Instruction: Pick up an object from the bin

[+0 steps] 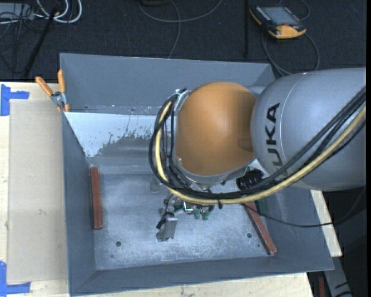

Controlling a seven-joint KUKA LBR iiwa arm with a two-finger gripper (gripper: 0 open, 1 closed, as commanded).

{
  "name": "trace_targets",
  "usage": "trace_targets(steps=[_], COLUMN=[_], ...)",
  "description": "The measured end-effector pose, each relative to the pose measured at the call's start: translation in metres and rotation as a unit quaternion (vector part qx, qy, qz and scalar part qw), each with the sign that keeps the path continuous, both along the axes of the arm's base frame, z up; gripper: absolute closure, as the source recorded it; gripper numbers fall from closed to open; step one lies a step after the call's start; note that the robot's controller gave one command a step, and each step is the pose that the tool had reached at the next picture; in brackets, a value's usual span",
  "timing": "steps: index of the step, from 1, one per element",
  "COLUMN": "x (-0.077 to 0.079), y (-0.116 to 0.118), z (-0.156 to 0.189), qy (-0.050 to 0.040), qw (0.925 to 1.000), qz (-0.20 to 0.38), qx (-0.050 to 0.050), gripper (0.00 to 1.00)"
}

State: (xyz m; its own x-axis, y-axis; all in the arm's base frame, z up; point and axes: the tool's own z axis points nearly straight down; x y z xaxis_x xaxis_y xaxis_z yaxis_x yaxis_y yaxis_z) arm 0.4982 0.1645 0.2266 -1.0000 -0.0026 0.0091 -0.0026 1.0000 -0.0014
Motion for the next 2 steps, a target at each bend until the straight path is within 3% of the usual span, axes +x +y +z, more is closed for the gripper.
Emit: trace_targets(steps=[1, 2], x=[0.038, 0.071], y=[-0.036, -0.092], z=[-0.138, -0.143], qy=[-0.0005, -0.0047], qw=[0.9917, 0.9705], qz=[0.129, 0.241], qx=[0.001, 0.001], gripper=[0.00, 0.00])
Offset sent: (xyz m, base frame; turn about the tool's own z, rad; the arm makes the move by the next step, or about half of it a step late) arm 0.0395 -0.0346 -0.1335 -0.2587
